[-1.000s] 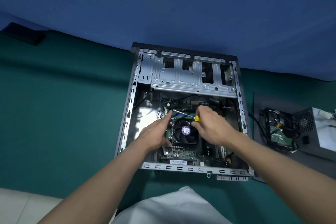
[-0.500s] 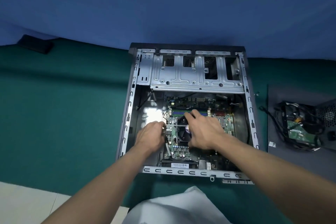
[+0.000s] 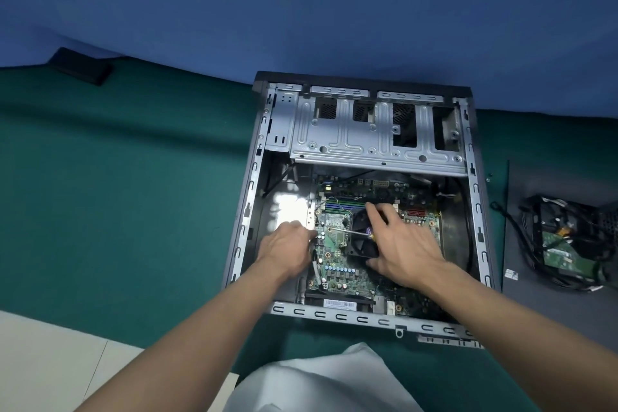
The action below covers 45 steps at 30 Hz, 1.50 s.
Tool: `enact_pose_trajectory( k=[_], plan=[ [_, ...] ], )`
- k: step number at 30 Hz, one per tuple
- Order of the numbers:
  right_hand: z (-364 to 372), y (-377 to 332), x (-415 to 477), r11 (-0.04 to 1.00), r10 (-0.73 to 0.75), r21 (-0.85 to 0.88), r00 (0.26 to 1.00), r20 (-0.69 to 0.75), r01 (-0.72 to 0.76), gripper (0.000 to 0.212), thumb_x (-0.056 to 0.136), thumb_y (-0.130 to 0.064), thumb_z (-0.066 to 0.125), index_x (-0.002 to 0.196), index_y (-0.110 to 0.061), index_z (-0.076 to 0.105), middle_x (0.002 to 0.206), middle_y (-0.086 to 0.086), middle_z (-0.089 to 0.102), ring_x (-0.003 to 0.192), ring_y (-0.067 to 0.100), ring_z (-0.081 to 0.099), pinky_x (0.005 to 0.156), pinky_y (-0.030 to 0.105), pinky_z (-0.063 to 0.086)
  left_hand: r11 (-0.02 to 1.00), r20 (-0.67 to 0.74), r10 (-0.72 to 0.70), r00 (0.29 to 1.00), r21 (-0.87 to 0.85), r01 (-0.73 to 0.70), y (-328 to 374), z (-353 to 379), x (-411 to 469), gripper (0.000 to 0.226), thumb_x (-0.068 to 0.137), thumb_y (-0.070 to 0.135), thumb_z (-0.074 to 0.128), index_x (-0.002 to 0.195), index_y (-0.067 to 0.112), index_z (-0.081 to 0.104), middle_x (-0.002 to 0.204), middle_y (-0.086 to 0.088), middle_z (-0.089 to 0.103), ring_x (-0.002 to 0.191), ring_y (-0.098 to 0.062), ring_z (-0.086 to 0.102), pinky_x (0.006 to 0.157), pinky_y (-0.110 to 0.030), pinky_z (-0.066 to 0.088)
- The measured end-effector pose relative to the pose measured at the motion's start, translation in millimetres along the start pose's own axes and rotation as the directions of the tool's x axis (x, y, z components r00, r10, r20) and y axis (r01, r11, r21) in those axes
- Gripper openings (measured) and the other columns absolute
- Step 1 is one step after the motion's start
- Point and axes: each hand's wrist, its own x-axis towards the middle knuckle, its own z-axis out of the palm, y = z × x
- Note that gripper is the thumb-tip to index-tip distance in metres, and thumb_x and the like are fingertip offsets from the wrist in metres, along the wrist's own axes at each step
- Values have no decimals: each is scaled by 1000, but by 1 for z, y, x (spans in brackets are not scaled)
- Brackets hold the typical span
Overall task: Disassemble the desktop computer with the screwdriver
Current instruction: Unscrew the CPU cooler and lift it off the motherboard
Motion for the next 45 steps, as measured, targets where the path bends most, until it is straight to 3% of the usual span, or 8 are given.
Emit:
enact_pose_trajectory(
  k=[3, 6, 10, 16, 25, 29, 41, 45],
  plan=[
    [-11, -6, 7, 988, 24, 154, 999, -37, -18, 99, 77, -72, 54, 151, -18, 17, 152, 5, 28, 78, 16, 63, 47, 25, 46, 999, -1, -1, 1000, 47, 1, -1, 1, 2, 54, 92, 3, 49, 137, 33, 49, 129, 0, 51, 108, -16, 54, 80, -29, 53],
    [-22, -19, 18, 963, -48, 245, 968, -248, 110, 54, 92, -43, 56, 141, -24, 43, 141, -4, 48, 108, 20, 62, 78, 40, 54, 995, -14, -6, 1000, 97, 8, -5, 4, 3, 53, 94, 10, 53, 138, 39, 46, 136, -4, 48, 117, -19, 50, 88, -32, 49],
    [-33, -45, 44, 948, -222, 178, 951, -215, 262, 40, 86, -17, 59, 125, -27, 60, 132, -8, 57, 111, 20, 60, 84, 41, 52, 992, 13, -37, 999, 124, 35, -8, 9, 5, 42, 99, 20, 50, 137, 37, 47, 142, -10, 44, 137, -24, 36, 98, -36, 44],
    [-34, -63, 81, 991, -121, 57, 992, -33, 123, 13, 87, -29, 61, 94, -22, 70, 95, 3, 70, 77, 25, 61, 72, 35, 46, 997, 58, -48, 997, 71, 44, -9, 11, 7, 52, 98, 14, 49, 145, 34, 38, 142, -10, 46, 138, -23, 32, 111, -38, 29],
    [-37, -62, 99, 988, -112, 125, 980, 167, 91, 22, 87, -17, 53, 103, -21, 68, 104, 2, 66, 96, 27, 61, 78, 38, 47, 997, 107, -65, 992, 56, 59, -6, 8, 7, 52, 93, 8, 46, 142, 25, 42, 136, -13, 49, 131, -26, 40, 111, -40, 30],
    [-36, -70, 95, 994, -99, 53, 988, 117, 93, 13, 80, -10, 53, 68, -16, 51, 70, 0, 50, 59, 20, 49, 63, 35, 39, 997, 114, -78, 990, 25, 76, -6, 7, 9, 58, 91, 6, 47, 144, 27, 40, 137, -11, 48, 128, -26, 41, 106, -39, 35],
    [-20, -72, 78, 991, -129, -46, 990, -50, 126, 17, 67, -7, 50, 52, -12, 44, 51, 1, 44, 45, 17, 38, 48, 26, 22, 998, 135, -57, 989, 13, 55, -5, 4, 7, 48, 92, 7, 47, 137, 24, 47, 99, -5, 56, 110, -22, 54, 99, -38, 42],
    [-26, -69, 86, 997, -71, 28, 997, -41, 72, 11, 69, -9, 52, 59, -13, 52, 56, 0, 48, 47, 15, 38, 49, 26, 21, 999, 139, -40, 990, 13, 38, -6, 3, 6, 52, 94, 6, 42, 142, 26, 41, 112, -7, 59, 112, -24, 53, 101, -38, 41]
  ],
)
